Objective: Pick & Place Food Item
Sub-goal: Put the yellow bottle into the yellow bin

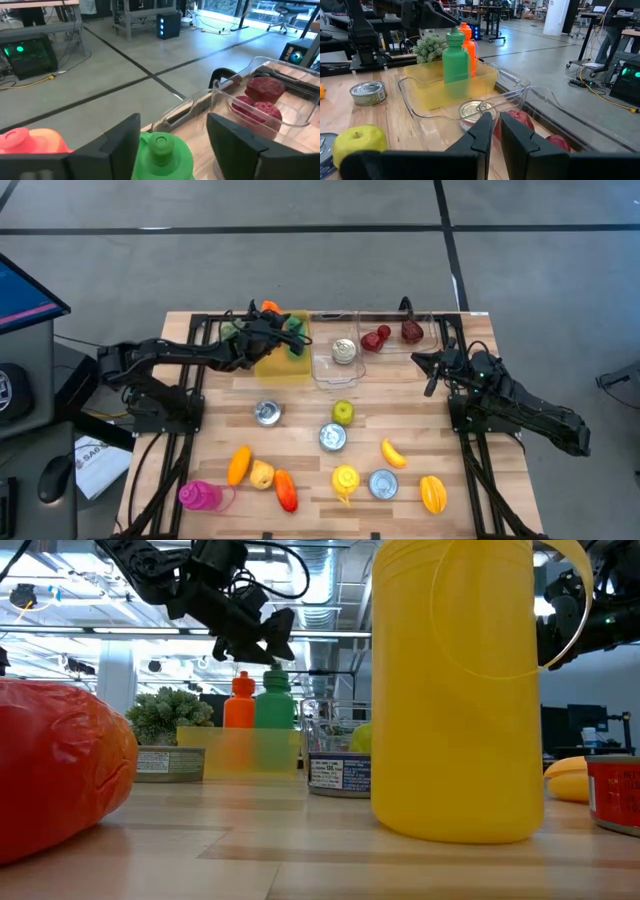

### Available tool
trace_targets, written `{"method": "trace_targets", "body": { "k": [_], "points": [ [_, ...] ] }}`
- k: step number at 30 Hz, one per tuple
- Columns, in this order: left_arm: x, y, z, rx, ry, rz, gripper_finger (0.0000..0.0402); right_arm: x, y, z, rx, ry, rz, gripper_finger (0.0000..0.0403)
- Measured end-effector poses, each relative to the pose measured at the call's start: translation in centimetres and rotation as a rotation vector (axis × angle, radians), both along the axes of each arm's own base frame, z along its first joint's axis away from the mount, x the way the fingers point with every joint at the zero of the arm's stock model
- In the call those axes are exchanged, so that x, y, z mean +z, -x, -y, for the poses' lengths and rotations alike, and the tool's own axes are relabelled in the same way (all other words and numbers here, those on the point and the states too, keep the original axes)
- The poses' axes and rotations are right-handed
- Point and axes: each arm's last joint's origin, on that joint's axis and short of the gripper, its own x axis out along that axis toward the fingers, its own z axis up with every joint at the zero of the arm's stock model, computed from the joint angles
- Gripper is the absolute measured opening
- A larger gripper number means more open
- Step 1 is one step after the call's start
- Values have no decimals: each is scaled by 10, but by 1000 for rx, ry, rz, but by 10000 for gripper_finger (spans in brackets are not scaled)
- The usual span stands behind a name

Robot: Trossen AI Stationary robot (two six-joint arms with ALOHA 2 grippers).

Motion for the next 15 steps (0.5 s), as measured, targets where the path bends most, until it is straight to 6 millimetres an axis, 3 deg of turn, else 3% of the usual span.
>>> {"method": "trace_targets", "body": {
  "k": [7, 15],
  "points": [
    [20, 9, 6, -17, -23, 65, 266, 0, 0, 0, 0, 0, -1, 33],
    [51, 19, 34, -100, -58, 178, 264, 0, 0, 0, 0, -1, -1, 33]
  ]
}}
